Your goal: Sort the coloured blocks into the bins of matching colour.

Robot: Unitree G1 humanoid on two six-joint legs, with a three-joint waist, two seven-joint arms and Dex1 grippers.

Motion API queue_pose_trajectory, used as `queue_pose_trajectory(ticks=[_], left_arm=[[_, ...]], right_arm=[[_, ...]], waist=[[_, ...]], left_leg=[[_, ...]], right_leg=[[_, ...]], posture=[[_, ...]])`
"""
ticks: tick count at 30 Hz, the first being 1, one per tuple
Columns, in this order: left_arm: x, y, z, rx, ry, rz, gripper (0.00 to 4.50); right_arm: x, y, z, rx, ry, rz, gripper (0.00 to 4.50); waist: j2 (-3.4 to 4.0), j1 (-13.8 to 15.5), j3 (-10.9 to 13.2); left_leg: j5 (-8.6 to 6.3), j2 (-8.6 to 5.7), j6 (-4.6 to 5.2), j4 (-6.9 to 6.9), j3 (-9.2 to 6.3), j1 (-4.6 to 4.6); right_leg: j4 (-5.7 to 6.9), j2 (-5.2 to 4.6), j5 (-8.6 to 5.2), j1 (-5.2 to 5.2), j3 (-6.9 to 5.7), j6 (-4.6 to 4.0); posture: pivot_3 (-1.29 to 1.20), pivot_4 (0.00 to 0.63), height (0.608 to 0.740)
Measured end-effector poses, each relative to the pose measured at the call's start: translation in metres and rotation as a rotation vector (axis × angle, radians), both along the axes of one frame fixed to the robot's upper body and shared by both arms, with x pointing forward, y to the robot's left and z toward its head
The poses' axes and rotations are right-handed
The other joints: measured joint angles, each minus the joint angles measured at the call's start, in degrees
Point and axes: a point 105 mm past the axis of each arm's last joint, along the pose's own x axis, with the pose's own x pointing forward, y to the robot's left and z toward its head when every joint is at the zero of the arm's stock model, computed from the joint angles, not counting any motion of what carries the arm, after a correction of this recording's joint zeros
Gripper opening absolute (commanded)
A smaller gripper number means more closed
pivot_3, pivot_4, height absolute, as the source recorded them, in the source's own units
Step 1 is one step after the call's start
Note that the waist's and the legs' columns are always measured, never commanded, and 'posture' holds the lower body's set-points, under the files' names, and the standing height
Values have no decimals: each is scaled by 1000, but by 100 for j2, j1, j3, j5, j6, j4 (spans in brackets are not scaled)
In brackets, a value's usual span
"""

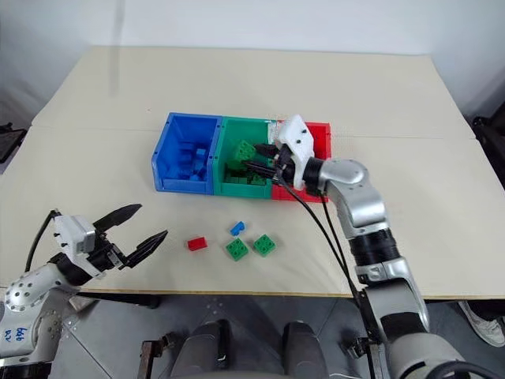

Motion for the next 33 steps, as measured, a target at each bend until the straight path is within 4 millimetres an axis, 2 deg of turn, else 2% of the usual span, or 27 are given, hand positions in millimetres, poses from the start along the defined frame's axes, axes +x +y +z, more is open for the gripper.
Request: queue_pose_trajectory(ticks=[5, 9, 12, 16, 18, 20, 23, 28, 33], left_arm=[[-3, 1, 7, -3, -18, 12, 4500], [-3, 0, 6, -12, -4, 5, 4500], [-3, -3, 5, -10, 5, -15, 4500], [0, -23, 5, 9, 14, -148, 4500], [1, -33, 6, 37, 15, -222, 4500], [13, -45, 4, 113, -4, -287, 4500], [23, -59, -1, 183, -18, -375, 4500], [25, -82, -4, 215, -21, -533, 4500], [20, -86, -8, 238, 3, -622, 4500]], right_arm=[[7, 5, -2, -9, -6, -15, 3160], [0, 0, -2, -14, -31, 5, 4455], [-11, -19, -5, -11, -39, 18, 4485], [-35, -52, -13, -31, -47, 41, 4485], [-50, -71, -24, -74, -27, 47, 4485], [-71, -98, -38, -132, 8, 51, 4485], [-92, -130, -57, -202, 72, 23, 4485], [-110, -159, -63, -235, 93, -4, 4485], [-119, -188, -84, -302, 118, -22, 4485]], waist=[[0, -14, 0], [0, -16, 0], [0, 14, 0], [0, 40, 0], [-1, 54, 0], [1, 124, -1], [0, 158, 0], [-1, 100, 0], [-1, 129, 0]], left_leg=[[0, 2, 0, 0, 14, -12], [-1, 4, 2, 0, 15, -10], [-8, 2, 14, 1, 15, -12], [-8, 2, 14, 1, 16, -11], [-8, 2, 13, 1, 17, -10], [-8, 0, 13, 1, 20, -5], [-5, 0, 10, 7, 28, -4], [2, 14, -2, 11, 56, 15], [0, 15, 0, 30, 61, 14]], right_leg=[[14, -1, 0, -26, 1, 0], [16, 1, 0, -26, 2, 0], [12, -1, 0, -25, 2, 0], [10, 1, 0, -23, 1, 0], [7, 3, 0, -22, 2, 0], [8, 5, 0, -21, 2, 0], [2, 5, 0, -17, 4, 0], [6, 9, 2, -14, 11, -4], [6, 8, 2, -11, 15, -3]], posture=[[0, 150, 740], [0, 150, 740], [0, 150, 740], [0, 150, 740], [0, 150, 740], [0, 150, 740], [0, 150, 740], [0, 150, 740], [0, 150, 740]])
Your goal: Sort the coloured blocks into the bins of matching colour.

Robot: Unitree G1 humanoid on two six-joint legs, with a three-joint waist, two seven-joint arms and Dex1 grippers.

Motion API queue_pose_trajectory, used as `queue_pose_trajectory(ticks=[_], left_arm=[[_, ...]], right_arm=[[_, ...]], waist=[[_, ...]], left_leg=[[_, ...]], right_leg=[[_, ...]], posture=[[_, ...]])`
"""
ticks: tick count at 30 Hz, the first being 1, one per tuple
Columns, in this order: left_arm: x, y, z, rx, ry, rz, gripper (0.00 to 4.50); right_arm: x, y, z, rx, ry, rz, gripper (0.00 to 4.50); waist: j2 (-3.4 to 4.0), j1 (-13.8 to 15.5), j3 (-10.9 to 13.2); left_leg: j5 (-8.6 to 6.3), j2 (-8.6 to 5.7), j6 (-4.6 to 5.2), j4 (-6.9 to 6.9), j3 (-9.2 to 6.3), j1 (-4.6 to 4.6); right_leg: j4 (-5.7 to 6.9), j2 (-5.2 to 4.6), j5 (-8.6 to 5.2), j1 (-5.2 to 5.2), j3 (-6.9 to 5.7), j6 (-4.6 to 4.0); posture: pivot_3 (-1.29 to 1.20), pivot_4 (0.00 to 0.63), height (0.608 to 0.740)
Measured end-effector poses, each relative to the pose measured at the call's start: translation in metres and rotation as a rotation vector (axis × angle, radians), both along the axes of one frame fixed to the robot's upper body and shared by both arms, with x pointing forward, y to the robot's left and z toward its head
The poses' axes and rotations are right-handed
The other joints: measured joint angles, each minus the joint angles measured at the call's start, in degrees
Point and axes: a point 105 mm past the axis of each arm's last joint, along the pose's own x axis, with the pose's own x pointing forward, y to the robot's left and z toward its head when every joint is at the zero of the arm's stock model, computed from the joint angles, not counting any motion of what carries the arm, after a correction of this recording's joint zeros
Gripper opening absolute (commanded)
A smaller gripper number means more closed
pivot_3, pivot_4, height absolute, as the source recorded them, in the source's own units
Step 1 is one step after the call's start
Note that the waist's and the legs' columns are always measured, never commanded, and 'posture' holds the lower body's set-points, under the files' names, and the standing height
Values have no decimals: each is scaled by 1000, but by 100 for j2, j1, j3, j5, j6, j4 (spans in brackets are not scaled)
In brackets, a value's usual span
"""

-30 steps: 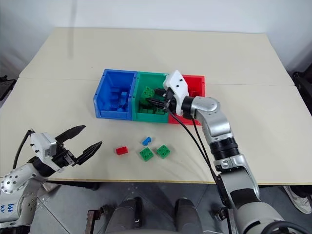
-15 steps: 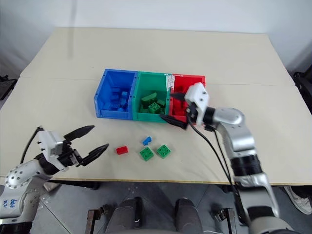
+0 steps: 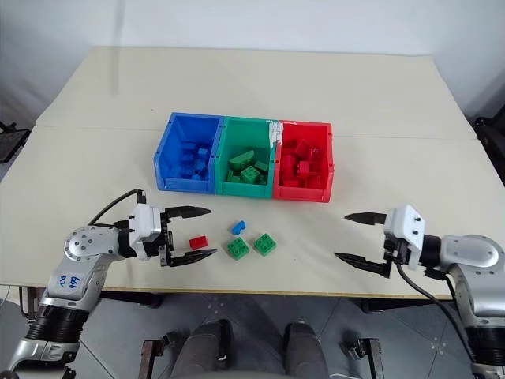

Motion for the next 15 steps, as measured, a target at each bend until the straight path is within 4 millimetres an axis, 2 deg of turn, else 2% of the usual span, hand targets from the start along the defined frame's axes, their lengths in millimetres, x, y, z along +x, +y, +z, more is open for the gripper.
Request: queue_pose_trajectory(ticks=[3, 7, 11, 15], left_arm=[[-1, 4, 1, 13, -6, -4, 4500], [-1, 16, 2, 24, -12, 40, 4500], [-7, 38, -7, 31, 20, 140, 4500], [-15, 60, -12, 42, 45, 225, 4500]], right_arm=[[9, 5, 3, -12, -23, 36, 4485], [22, 39, 15, 15, -67, 156, 4485], [34, 95, 17, 18, -29, 372, 4485], [42, 128, 17, -13, -2, 511, 4485]], waist=[[1, -53, 0], [1, -132, 0], [2, -197, 1], [3, -143, 2]], left_leg=[[1, 8, -1, 10, 8, 4], [3, 30, -6, 16, 6, 4], [1, 42, -9, 12, 11, 3], [-5, 43, -11, 12, 14, 0]], right_leg=[[9, 2, 2, -2, 7, -3], [9, 22, 12, -2, 7, -19], [15, 30, 15, -16, 11, -24], [15, 28, 15, -18, 10, -24]], posture=[[0, 150, 740], [0, 150, 740], [0, 150, 740], [0, 150, 740]])
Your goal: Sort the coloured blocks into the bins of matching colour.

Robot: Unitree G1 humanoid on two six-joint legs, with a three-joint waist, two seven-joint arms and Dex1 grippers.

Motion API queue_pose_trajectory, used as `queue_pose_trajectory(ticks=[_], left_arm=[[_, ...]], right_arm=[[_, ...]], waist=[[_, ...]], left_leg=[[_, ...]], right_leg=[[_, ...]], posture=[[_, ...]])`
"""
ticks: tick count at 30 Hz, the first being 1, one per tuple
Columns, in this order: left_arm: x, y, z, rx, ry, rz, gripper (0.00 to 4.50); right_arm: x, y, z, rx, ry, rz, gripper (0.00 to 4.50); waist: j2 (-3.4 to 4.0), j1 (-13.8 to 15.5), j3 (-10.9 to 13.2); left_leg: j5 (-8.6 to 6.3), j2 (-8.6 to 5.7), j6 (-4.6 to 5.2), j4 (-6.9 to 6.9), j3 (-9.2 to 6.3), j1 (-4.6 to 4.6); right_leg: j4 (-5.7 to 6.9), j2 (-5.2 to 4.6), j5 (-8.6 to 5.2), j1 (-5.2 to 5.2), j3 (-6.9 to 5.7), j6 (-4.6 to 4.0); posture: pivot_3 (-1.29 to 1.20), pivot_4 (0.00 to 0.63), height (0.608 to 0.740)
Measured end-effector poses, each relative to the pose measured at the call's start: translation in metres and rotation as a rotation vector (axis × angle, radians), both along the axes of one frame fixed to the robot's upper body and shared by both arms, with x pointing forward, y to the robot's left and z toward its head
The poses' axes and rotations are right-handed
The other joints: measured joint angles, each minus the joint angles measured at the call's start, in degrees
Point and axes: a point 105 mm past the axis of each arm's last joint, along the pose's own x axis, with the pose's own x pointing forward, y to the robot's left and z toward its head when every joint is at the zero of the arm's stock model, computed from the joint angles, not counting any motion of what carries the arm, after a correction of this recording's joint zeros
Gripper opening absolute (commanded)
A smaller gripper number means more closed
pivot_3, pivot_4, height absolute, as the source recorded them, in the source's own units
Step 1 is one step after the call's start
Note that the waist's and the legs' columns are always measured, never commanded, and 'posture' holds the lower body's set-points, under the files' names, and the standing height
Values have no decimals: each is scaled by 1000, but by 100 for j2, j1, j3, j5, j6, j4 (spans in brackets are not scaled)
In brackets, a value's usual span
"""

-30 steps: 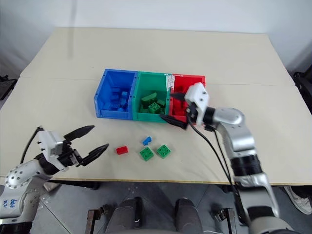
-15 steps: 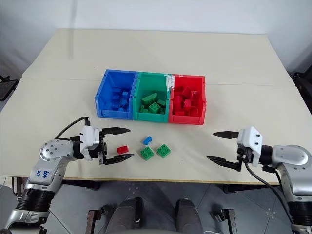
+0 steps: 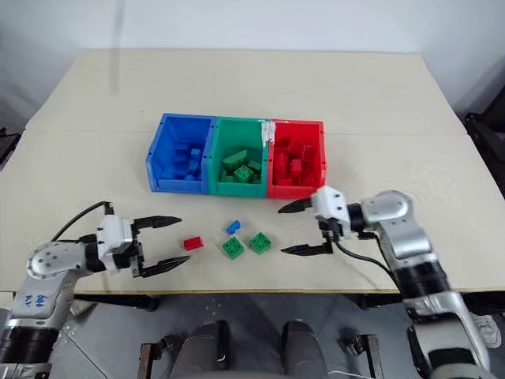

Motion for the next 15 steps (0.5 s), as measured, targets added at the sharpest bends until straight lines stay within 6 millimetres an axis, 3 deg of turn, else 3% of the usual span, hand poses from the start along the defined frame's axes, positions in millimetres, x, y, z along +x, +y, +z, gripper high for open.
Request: queue_pose_trajectory(ticks=[4, 9, 15], left_arm=[[-12, 10, -4, -7, 15, 56, 4500], [-22, 6, -4, -7, 14, 70, 4500], [-26, 6, -2, -14, 13, 93, 4500]], right_arm=[[9, 28, -9, -66, 14, 111, 4485], [14, 34, -29, -171, 35, 161, 4485], [14, 36, -37, -202, 46, 187, 2582]], waist=[[-1, 22, 0], [0, -7, 0], [0, -14, 0]], left_leg=[[-14, -1, 7, 6, 4, -3], [-30, 2, 19, 10, 14, -2], [-31, 6, 16, 11, 17, 0]], right_leg=[[-3, -5, 0, 0, -2, 0], [-3, -8, 0, -2, -2, 0], [0, -6, 0, -6, -2, 0]], posture=[[0, 150, 740], [0, 150, 740], [0, 150, 740]])
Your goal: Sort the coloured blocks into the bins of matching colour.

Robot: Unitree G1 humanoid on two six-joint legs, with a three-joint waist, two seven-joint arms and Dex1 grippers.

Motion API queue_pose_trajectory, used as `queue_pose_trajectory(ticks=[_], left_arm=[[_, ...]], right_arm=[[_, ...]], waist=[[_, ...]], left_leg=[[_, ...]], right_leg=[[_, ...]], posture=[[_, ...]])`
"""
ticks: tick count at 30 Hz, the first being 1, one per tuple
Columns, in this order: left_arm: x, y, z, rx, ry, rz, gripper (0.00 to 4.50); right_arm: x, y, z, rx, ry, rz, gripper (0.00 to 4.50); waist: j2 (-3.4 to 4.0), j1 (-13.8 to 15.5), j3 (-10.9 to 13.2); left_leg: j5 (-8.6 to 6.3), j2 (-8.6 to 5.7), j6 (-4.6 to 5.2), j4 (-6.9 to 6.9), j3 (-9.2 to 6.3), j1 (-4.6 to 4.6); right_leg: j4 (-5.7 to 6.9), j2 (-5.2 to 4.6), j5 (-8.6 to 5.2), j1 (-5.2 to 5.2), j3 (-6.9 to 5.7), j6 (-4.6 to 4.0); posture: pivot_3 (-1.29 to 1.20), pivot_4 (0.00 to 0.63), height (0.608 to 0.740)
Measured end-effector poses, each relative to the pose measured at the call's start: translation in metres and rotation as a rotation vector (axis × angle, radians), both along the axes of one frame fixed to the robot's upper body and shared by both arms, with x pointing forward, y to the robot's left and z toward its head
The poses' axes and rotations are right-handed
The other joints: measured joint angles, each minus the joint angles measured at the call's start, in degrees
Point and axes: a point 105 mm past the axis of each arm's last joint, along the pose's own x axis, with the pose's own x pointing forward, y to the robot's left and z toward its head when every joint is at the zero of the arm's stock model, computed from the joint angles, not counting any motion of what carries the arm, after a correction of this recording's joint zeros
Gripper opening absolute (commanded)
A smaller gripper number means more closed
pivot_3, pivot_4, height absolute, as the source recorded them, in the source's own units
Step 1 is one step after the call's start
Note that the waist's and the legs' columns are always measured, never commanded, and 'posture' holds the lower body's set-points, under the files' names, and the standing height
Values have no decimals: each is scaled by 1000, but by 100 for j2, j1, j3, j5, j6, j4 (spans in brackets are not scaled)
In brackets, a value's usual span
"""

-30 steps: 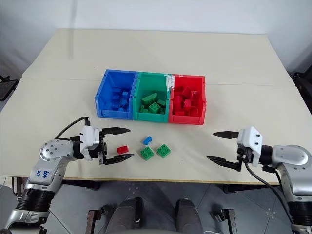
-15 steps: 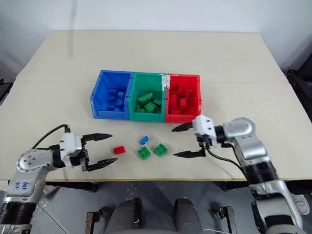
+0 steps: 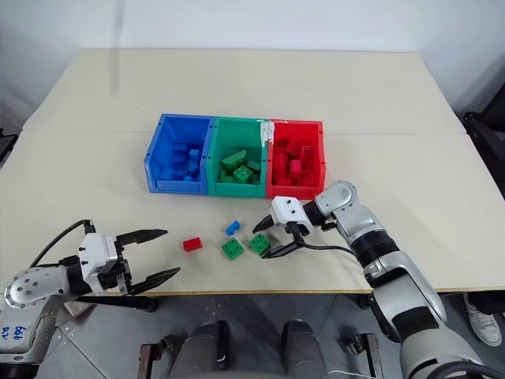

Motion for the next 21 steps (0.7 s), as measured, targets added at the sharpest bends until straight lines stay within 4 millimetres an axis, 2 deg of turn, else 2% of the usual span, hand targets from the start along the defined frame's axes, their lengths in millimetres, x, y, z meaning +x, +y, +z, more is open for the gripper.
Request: queue_pose_trajectory(ticks=[3, 4, 7, 11, 17, 21], left_arm=[[1, 3, 2, -2, -5, 16, 4500], [2, 3, 2, -6, -6, 23, 4500], [5, 4, 6, -41, -13, 53, 4500], [12, 1, 19, -120, -57, 99, 4500], [18, 11, 26, -188, -70, 198, 4500], [20, 12, 29, -207, -82, 220, 4500]], right_arm=[[-1, -3, 0, 2, 4, -4, 1564], [-3, -6, 0, 4, 4, -6, 1434], [-6, -7, 7, 68, 26, -35, 1439], [-1, 0, 40, 231, 35, -120, 1439], [44, 16, 95, 425, -65, -392, 1439], [74, 28, 114, 468, -130, -542, 1439]], waist=[[0, 1, 0], [0, 3, 0], [0, 13, 0], [0, 3, 0], [0, -56, 0], [0, -87, 0]], left_leg=[[-1, 0, -1, 0, 1, 0], [-2, 0, 0, 0, 1, 0], [-7, 0, 2, 3, 1, -1], [-9, 2, 3, 9, 4, 0], [-13, 8, 4, 12, 9, 1], [-26, 8, 6, 13, 12, 0]], right_leg=[[-1, -1, 0, 0, 0, 0], [-2, -1, 0, 0, 0, 0], [-1, -2, 0, 0, 0, 0], [2, -4, 0, 0, 0, 0], [5, -1, 2, -3, 0, -4], [4, -3, 2, -4, -1, -4]], posture=[[0, 150, 740], [0, 150, 740], [0, 150, 740], [0, 150, 740], [0, 150, 740], [0, 150, 740]])
